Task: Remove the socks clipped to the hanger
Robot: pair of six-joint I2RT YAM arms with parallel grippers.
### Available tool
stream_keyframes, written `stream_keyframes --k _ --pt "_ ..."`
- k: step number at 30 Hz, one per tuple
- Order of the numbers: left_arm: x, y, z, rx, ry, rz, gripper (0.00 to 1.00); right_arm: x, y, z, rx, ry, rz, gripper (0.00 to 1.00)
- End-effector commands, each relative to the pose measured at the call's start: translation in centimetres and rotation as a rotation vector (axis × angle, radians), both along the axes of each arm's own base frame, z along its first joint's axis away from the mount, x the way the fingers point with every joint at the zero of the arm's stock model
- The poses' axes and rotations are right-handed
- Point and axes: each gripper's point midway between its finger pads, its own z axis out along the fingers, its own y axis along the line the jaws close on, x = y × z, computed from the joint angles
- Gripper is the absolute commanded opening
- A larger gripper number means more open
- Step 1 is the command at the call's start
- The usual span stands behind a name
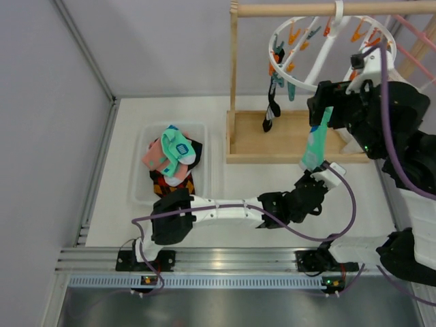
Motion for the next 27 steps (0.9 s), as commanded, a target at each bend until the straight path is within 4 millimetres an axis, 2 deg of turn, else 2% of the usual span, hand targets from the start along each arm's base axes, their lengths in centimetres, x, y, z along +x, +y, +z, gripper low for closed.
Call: stream_keyframes --k 1,8,18,27 --pt "0.0 0.0 1.1 0.002 -0.017 0.027 0.0 0.8 0.4 -1.2 -0.086 0.046 0.008 0.83" --pt "0.0 -0.4 1.2 0.001 -0.015 0.018 0.0 3.1 0.5 -2.2 -0.141 0.055 -0.073 0.74" --pt "-0.1 -0.4 1.5 -0.005 -0.015 0.012 0.0 5.2 1.1 -5.6 -0.205 0.112 -0.11 0.7" --pt "-0.3 -0.5 1.5 -0.009 -0.01 0.0 0.0 6.7 0.1 -6.3 -0.244 0.113 -0.16 0.68"
